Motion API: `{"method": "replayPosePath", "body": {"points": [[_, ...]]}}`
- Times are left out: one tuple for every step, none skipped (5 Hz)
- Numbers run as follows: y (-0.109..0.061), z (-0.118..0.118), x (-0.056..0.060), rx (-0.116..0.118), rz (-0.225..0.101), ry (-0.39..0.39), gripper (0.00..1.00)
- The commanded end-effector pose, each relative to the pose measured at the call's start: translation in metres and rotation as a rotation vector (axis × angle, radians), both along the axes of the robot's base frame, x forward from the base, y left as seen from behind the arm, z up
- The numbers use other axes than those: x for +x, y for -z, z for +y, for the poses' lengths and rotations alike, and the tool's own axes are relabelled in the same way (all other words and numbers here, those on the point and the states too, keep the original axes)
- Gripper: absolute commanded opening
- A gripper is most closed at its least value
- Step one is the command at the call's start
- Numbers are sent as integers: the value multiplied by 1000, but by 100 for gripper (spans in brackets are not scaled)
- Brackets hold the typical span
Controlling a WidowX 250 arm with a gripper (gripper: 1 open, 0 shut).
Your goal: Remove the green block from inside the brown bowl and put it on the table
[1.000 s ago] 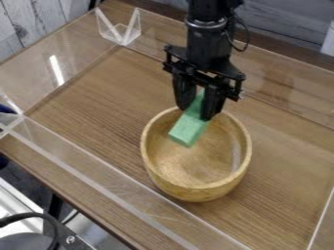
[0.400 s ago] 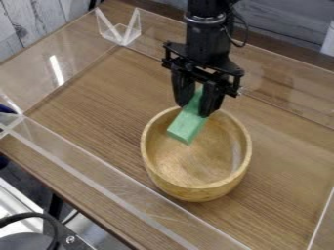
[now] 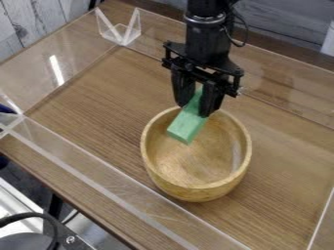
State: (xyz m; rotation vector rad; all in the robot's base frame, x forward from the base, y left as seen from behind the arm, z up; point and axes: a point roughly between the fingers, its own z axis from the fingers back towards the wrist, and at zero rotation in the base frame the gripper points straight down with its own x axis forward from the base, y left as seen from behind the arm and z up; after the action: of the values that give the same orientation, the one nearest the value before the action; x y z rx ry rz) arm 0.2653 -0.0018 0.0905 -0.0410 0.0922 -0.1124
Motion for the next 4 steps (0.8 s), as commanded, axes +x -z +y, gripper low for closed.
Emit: {"method": "replayPosePath", "body": {"points": [[-13, 4, 11, -1, -57, -11, 0], [-13, 6, 12, -1, -57, -13, 0], [-15, 18, 7, 4, -58, -36, 0], [-16, 36, 1, 13, -56, -71, 0]]}}
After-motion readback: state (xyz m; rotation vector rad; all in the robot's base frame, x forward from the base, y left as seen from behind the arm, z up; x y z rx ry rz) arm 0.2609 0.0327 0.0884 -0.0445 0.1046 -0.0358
